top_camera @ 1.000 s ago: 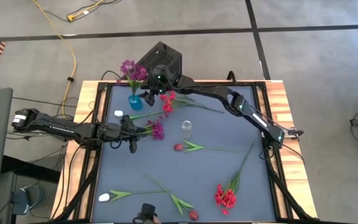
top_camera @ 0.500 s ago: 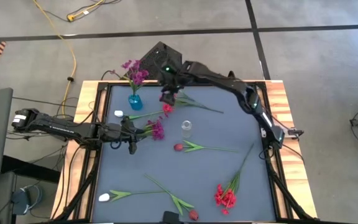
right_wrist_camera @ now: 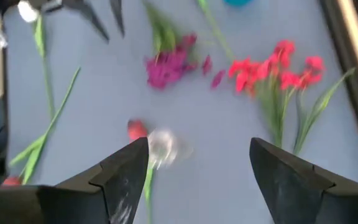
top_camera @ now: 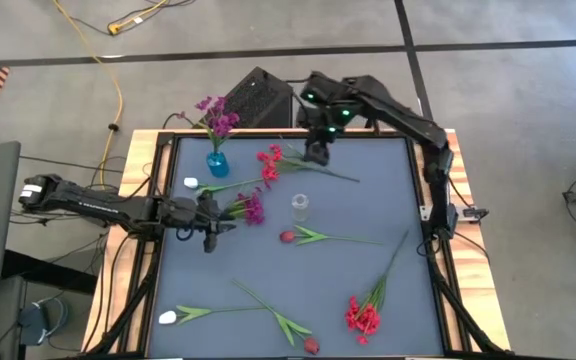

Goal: Sort flowers into vase by color
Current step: Put the purple flowers into the blue vase

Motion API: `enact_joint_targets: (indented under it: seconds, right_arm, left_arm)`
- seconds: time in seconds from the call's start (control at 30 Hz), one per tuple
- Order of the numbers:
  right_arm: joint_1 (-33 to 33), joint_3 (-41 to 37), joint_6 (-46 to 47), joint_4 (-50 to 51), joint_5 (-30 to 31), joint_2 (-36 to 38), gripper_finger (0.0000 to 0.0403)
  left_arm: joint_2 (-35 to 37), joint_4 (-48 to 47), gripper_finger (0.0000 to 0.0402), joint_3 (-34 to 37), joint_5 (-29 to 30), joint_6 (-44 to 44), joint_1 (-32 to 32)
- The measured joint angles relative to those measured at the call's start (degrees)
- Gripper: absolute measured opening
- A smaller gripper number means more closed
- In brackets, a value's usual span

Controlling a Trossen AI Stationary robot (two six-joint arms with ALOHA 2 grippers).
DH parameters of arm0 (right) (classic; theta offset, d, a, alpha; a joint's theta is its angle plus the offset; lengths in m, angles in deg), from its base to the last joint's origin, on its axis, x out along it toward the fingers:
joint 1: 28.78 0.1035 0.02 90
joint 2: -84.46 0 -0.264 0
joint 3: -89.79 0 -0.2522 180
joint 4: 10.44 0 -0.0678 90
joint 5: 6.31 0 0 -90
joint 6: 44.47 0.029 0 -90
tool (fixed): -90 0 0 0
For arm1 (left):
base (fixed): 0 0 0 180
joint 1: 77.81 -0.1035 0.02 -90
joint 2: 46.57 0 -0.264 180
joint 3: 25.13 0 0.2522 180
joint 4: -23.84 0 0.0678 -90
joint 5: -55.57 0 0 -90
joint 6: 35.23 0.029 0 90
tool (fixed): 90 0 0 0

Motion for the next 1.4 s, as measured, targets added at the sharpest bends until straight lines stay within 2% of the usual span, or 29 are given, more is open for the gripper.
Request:
enact_joint_targets:
  seconds: [0.13, 0.3, 0.43, 0.6, 0.73, 0.9, 1.07, 1.4]
  right_arm:
    - [2.62, -7.86, 1.66, -1.15, 3.78, 8.02, 0.0306]
    - [8.63, -24.69, 7.32, -10.88, 14.49, 22.30, 0.0306]
    - [15.45, -39.87, 11.99, -20.59, 21.44, 34.39, 0.0306]
    - [24.67, -56.78, 18.17, -31.15, 29.80, 47.37, 0.0306]
    - [31.70, -66.42, 22.59, -37.20, 35.33, 55.33, 0.0306]
    - [37.84, -74.26, 24.87, -42.06, 41.71, 60.80, 0.0306]
    - [40.40, -77.50, 25.22, -42.91, 43.20, 62.08, 0.0306]
    - [41.99, -81.34, 23.82, -45.11, 43.18, 61.43, 0.0306]
  left_arm:
    - [-0.17, -17.21, 0.0114, -9.30, 3.69, -0.16, -0.02]
    - [-2.86, -34.51, 0.0114, -18.18, 7.32, -0.59, -0.16]
    - [-5.80, -37.31, 0.0114, -19.32, 8.79, -2.25, -1.86]
    - [-11.11, -38.84, 0.0129, -19.20, 2.79, -0.92, -5.26]
    - [-15.17, -39.75, 0.0158, -19.16, 1.96, 0.97, -6.70]
    - [-19.76, -39.92, 0.0207, -19.14, 1.85, 1.48, -7.26]
    - [-24.43, -39.83, 0.0247, -19.14, 0.50, 1.91, -9.39]
    - [-33.30, -37.49, 0.0253, -19.30, -3.19, 4.93, -14.13]
